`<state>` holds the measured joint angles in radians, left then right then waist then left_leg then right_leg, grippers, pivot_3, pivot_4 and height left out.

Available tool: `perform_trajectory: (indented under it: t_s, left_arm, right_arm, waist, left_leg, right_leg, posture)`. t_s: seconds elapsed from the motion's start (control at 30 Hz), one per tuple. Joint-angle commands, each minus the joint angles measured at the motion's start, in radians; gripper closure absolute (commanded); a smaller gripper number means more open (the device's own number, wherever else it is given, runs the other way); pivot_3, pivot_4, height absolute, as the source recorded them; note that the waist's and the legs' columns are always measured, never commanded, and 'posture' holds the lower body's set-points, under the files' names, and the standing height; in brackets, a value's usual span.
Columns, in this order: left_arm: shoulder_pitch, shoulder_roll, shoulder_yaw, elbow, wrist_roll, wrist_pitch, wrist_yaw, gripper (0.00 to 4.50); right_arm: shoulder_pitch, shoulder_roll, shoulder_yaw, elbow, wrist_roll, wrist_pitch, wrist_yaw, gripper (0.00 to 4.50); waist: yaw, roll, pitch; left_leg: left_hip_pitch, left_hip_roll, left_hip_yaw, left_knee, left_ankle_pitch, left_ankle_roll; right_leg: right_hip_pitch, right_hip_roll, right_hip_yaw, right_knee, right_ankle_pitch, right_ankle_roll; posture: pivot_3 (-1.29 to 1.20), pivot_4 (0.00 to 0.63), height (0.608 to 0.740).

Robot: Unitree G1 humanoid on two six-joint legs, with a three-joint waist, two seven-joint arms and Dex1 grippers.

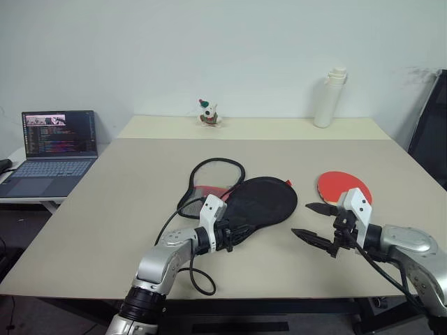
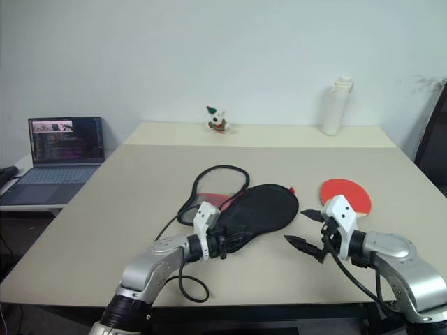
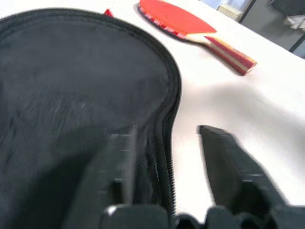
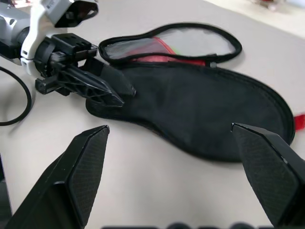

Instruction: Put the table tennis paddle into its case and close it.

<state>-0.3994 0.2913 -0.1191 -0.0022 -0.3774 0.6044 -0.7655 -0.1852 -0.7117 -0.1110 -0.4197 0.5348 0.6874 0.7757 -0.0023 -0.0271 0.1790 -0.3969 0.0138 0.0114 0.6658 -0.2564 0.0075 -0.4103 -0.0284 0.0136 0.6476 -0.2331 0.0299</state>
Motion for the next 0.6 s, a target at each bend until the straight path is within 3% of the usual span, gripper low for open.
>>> perform_trajectory:
  t_s: [0.03,0.1,0.23,0.4,0.6]
  left_arm:
    - [0.02,0.05,0.023,-0.116,-0.082,-0.018,-0.113,0.91]
    - [0.042,0.109,0.057,-0.15,-0.112,-0.031,-0.172,0.25]
    - [0.057,0.242,0.161,-0.112,-0.142,-0.059,-0.242,0.25]
    - [0.071,0.356,0.231,-0.044,-0.137,-0.101,-0.311,0.25]
    - [0.066,0.39,0.253,-0.024,-0.133,-0.116,-0.306,0.25]
  right_arm:
    - [-0.023,0.001,-0.058,-0.05,0.099,0.162,-0.069,0.0]
    - [-0.039,0.027,-0.069,-0.057,0.141,0.225,-0.112,0.0]
    - [-0.079,0.129,-0.046,-0.035,0.169,0.32,-0.24,0.0]
    - [-0.137,0.282,0.029,0.096,0.072,0.348,-0.425,0.0]
    - [-0.224,0.416,0.045,0.268,-0.023,0.314,-0.543,0.0]
  waist:
    - [-0.001,0.0,0.0]
    - [-0.004,0.0,0.0]
    - [-0.007,0.0,0.0]
    - [-0.006,0.0,0.0]
    - [-0.006,0.0,0.0]
  left_leg:
    - [0.0,0.0,0.0,0.0,0.0,0.0]
    - [0.0,0.001,0.0,0.0,0.0,0.0]
    - [0.001,0.005,0.0,-0.001,0.0,0.0]
    - [0.002,0.01,0.001,-0.001,0.0,0.0]
    - [-0.002,0.01,0.004,-0.001,0.0,0.0]
  right_leg:
    - [0.0,0.0,0.0,0.0,0.0,0.0]
    - [0.0,0.0,0.0,0.0,0.001,-0.003]
    - [-0.001,0.005,0.0,0.0,0.0,-0.004]
    - [-0.001,0.009,-0.001,0.0,0.0,-0.005]
    - [-0.006,0.009,0.0,0.0,0.003,-0.008]
  posture:
    - [0.0,0.15,0.74]
    - [0.0,0.15,0.74]
    - [0.0,0.15,0.74]
    - [0.0,0.15,0.74]
    - [0.0,0.15,0.74]
